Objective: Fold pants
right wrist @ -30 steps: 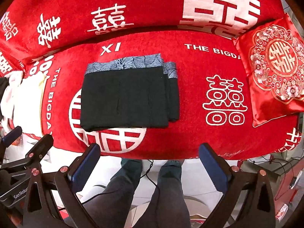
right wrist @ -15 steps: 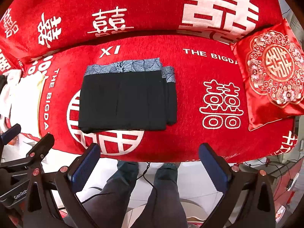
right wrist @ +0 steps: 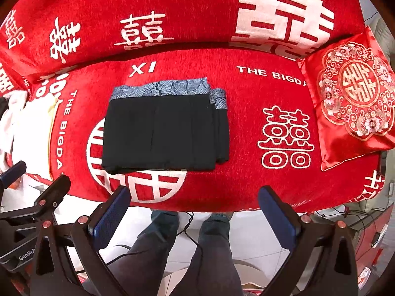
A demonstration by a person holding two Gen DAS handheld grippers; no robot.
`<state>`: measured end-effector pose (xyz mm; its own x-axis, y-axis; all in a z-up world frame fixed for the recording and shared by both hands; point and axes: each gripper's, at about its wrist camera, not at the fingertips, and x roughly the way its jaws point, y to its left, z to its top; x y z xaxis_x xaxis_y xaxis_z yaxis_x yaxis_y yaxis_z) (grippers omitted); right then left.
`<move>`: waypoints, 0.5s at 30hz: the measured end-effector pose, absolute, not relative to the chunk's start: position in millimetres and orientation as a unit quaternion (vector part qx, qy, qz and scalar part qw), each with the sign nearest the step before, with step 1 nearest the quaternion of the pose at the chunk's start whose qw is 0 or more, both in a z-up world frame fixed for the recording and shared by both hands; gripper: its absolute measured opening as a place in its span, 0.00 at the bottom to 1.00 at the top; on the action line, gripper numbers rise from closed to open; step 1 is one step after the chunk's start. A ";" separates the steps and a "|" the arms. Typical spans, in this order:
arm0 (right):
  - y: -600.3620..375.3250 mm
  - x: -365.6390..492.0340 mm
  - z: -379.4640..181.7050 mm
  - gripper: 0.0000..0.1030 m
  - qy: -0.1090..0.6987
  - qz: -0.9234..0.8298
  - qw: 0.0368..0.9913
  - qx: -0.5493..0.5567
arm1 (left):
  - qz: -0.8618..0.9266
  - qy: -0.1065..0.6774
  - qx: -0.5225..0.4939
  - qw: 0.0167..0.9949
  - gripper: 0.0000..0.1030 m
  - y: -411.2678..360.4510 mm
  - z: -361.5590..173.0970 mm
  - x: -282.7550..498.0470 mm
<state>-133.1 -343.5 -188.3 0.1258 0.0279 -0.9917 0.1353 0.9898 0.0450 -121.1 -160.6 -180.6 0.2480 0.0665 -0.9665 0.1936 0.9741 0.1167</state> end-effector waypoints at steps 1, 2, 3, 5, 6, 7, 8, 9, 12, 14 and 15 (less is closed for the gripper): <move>-343.4 -133.3 -188.5 1.00 0.660 -0.036 0.748 0.062 | -0.041 0.611 0.107 0.783 1.00 -160.9 -180.0 -120.9; -343.4 -133.5 -188.5 1.00 0.660 -0.036 0.748 0.062 | -0.042 0.611 0.109 0.783 1.00 -160.0 -179.3 -120.9; -343.9 -133.9 -187.8 1.00 0.660 -0.037 0.748 0.062 | -0.042 0.610 0.109 0.783 1.00 -159.9 -178.6 -120.9; -344.3 -134.9 -187.5 1.00 0.659 -0.037 0.748 0.062 | -0.043 0.610 0.109 0.784 1.00 -159.5 -178.5 -121.2; -344.4 -134.7 -187.7 1.00 0.659 -0.036 0.748 0.062 | -0.042 0.611 0.109 0.783 1.00 -160.0 -178.9 -121.7; -345.1 -133.8 -186.9 1.00 0.659 -0.037 0.748 0.062 | -0.042 0.611 0.109 0.783 1.00 -160.1 -178.8 -121.7; -344.5 -134.7 -187.8 1.00 0.660 -0.036 0.748 0.061 | -0.042 0.610 0.109 0.783 1.00 -160.2 -178.5 -121.7; -344.4 -135.0 -187.8 1.00 0.660 -0.036 0.748 0.062 | -0.042 0.610 0.109 0.784 1.00 -160.3 -179.0 -122.1; -344.6 -135.1 -187.4 1.00 0.659 -0.037 0.749 0.062 | -0.041 0.610 0.111 0.784 1.00 -160.9 -178.7 -122.0; -344.2 -135.8 -187.8 1.00 0.659 -0.037 0.748 0.062 | -0.044 0.609 0.113 0.784 1.00 -158.2 -177.3 -122.3; -344.5 -135.6 -187.4 1.00 0.659 -0.037 0.748 0.062 | -0.044 0.609 0.112 0.784 1.00 -158.5 -177.4 -122.4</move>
